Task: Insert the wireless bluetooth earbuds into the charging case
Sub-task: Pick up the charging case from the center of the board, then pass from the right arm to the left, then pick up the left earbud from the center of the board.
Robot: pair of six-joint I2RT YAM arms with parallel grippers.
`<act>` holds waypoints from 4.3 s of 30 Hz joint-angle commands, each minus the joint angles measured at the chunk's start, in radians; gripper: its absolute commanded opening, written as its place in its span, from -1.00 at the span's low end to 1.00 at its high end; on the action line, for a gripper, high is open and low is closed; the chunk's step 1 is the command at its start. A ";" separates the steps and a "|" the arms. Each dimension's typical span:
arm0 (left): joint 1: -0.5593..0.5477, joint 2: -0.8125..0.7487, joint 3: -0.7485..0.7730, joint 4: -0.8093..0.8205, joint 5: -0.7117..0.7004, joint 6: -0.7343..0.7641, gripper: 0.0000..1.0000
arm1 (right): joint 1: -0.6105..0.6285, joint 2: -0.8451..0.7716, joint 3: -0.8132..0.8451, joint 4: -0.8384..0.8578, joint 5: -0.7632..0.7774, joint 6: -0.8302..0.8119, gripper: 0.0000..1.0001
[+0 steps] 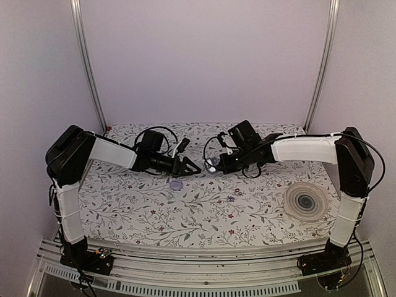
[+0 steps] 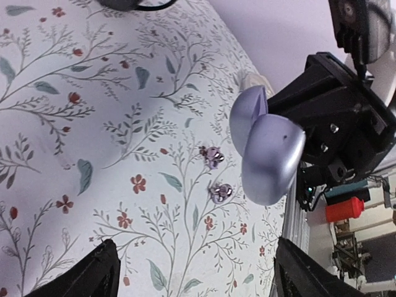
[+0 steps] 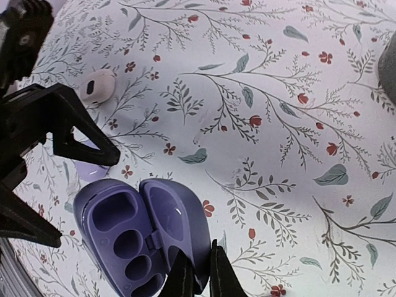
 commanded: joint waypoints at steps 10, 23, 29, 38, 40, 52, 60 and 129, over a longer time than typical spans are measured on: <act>-0.045 -0.081 0.074 0.028 0.363 0.278 0.49 | 0.019 -0.270 -0.081 -0.064 -0.042 -0.300 -0.92; -0.144 -0.068 0.236 -0.195 0.391 0.430 0.01 | 0.088 -0.315 -0.066 -0.162 0.051 -0.370 -0.91; -0.172 -0.076 0.256 -0.266 0.393 0.470 -0.18 | 0.093 -0.344 -0.062 -0.190 0.068 -0.379 -0.90; -0.197 -0.062 0.263 -0.291 0.401 0.469 -0.51 | 0.116 -0.327 -0.059 -0.224 0.120 -0.390 -0.90; -0.202 -0.062 0.263 -0.290 0.399 0.469 -0.59 | 0.116 -0.325 -0.059 -0.227 0.135 -0.390 -0.90; -0.214 -0.149 0.028 0.113 0.270 0.290 -1.00 | 0.077 -0.341 -0.061 -0.208 0.080 -0.334 -0.12; -0.213 -0.250 -0.274 0.573 -0.038 0.275 -1.00 | 0.008 -0.481 -0.186 -0.186 -0.035 -0.167 0.18; -0.245 -0.379 -0.676 1.097 -0.573 0.473 -1.00 | -0.039 0.091 -0.003 -0.324 0.046 0.125 -0.57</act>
